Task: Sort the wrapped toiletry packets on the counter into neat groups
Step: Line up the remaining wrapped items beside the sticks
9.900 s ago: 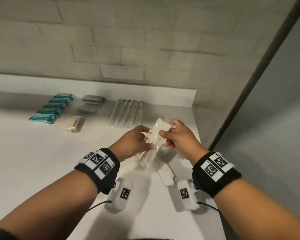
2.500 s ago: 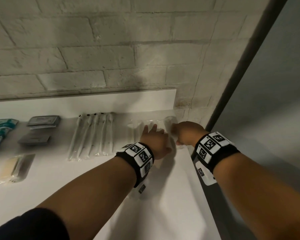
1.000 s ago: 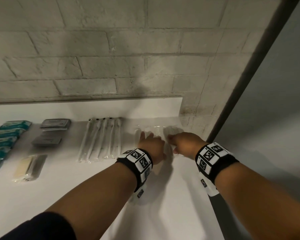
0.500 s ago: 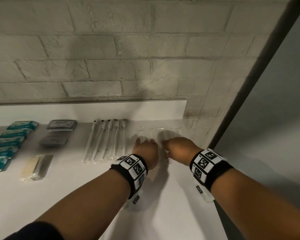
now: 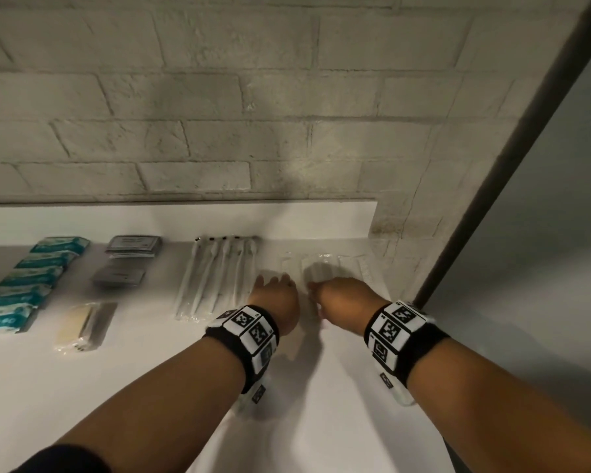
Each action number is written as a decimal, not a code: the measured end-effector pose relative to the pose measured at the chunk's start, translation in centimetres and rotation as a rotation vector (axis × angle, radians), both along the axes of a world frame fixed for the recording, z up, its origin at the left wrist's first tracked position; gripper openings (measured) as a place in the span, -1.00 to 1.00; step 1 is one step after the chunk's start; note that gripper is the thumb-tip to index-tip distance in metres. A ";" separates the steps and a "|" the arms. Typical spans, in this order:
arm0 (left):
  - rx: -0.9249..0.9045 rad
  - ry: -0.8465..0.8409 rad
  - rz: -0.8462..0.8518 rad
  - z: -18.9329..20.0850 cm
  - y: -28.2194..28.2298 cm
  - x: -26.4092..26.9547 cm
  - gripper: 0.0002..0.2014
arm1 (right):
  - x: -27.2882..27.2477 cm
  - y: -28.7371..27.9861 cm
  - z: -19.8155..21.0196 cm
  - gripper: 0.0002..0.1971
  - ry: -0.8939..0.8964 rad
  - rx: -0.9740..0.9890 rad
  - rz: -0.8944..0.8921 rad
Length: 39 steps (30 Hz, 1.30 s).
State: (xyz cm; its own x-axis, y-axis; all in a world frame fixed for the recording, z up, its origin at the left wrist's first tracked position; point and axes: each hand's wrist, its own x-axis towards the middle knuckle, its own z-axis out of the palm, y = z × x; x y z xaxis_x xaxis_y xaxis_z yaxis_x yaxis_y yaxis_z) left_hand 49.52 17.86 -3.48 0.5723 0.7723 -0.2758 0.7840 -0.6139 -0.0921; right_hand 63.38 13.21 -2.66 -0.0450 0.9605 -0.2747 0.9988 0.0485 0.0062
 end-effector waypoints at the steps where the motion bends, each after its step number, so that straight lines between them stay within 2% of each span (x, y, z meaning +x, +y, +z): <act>1: 0.008 -0.005 -0.004 -0.1 -0.1 -0.1 -0.40 | -0.1 0.1 0.0 -0.52 0.000 -0.002 0.006; 9: 0.033 -0.022 -0.020 0.0 -0.3 -0.3 -0.41 | -0.4 0.3 -0.1 -0.51 0.013 -0.006 -0.002; 13: 0.050 -0.120 -0.062 0.2 -0.6 -0.1 -0.44 | 0.3 0.0 0.0 -0.49 0.049 0.024 -0.055; 16: 0.030 -0.176 -0.130 0.0 -1.1 0.7 -0.44 | 1.5 -0.4 0.3 -0.62 -0.022 0.035 -0.105; 19: 0.016 -0.156 -0.155 -0.4 -1.2 1.2 -0.45 | 1.8 -1.0 0.3 -0.67 -0.065 0.018 -0.108; 23: 0.023 -0.160 -0.149 -0.6 -1.2 1.4 -0.46 | 2.1 -1.2 0.5 -0.61 -0.009 0.009 -0.122; 27: 0.042 -0.168 -0.252 -0.3 -2.0 2.5 -0.40 | 3.6 -1.5 0.4 -0.60 -0.037 0.021 -0.198; 31: 0.028 -0.146 -0.276 -0.4 -2.7 3.5 -0.45 | 4.4 -2.2 0.3 -0.60 -0.031 0.005 -0.196; 34: 0.061 -0.175 -0.287 0.0 -3.1 4.3 -0.40 | 5.7 -2.4 0.4 -0.63 -0.030 0.063 -0.278; 39: -0.005 -0.139 -0.337 0.7 -4.2 6.2 -0.38 | 7.0 -3.1 0.3 -0.72 -0.090 -0.027 -0.335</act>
State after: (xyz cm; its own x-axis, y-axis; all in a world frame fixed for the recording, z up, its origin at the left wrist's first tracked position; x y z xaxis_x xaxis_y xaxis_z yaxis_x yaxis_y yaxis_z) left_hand 55.67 13.62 -2.74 0.8268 0.5325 -0.1811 0.5422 -0.8402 0.0050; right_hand 70.41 10.13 -2.38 0.2971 0.9103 -0.2883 0.9548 -0.2805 0.0985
